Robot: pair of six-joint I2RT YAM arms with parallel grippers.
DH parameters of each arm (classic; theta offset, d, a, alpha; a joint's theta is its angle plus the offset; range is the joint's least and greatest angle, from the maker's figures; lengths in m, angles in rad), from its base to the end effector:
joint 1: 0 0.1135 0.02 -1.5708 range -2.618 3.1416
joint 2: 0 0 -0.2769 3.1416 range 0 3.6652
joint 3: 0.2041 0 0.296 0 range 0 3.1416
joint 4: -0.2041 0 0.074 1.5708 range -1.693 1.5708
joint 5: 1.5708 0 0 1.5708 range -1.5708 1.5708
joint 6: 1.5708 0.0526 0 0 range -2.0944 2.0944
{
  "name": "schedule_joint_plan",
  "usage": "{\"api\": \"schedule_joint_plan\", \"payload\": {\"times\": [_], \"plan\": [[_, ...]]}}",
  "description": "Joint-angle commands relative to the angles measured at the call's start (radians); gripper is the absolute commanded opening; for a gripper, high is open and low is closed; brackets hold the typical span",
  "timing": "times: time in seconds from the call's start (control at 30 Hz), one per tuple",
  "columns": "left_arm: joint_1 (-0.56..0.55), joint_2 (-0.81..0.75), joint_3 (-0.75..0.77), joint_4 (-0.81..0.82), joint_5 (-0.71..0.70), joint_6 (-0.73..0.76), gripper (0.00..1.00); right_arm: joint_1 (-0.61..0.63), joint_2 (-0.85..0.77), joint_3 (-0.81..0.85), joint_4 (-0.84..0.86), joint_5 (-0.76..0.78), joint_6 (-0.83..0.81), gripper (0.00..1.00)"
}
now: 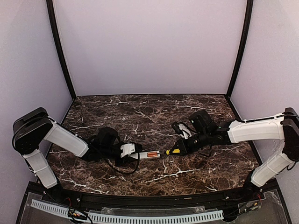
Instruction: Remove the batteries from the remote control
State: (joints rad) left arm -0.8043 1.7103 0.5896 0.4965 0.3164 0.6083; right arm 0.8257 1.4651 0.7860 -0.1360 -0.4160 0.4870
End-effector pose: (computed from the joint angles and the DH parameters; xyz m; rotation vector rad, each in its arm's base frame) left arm 0.2235 -0.2557 0.0804 1.5566 1.5491 -0.4572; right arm 0.2134 0.2627 0.1646 -0.6493 2.5121 1.0586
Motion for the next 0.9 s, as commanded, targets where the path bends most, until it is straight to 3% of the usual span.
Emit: {"api": "schedule_joint_plan", "payload": {"times": [0.0,0.87], "plan": [[-0.035,0.035,0.047,0.03,0.115,0.012,0.0,0.046,-0.013,0.048,0.188,-0.259,-0.036,0.0],[-0.036,0.051,0.074,-0.016,0.109,0.006,0.0,0.054,-0.057,0.098,0.111,-0.216,-0.065,0.0]]}}
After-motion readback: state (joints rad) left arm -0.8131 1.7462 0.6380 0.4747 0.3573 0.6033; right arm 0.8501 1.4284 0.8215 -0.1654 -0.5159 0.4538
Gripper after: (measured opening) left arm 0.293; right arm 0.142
